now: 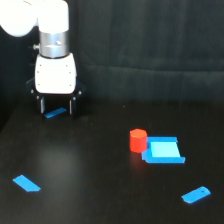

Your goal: Pick up the red object from the table

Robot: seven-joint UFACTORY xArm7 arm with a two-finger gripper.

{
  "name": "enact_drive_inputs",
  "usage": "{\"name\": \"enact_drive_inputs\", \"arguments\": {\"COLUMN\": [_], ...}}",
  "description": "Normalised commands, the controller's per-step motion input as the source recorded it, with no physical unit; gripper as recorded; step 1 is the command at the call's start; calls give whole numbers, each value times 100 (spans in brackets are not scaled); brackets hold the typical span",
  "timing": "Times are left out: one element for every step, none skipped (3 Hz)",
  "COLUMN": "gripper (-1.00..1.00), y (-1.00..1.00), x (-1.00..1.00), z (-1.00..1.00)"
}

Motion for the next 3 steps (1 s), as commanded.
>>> {"name": "enact_drive_inputs", "arguments": {"gripper": [100, 100, 100], "y": [-45, -50, -46], "x": [79, 81, 99], "z": [5, -7, -31]}}
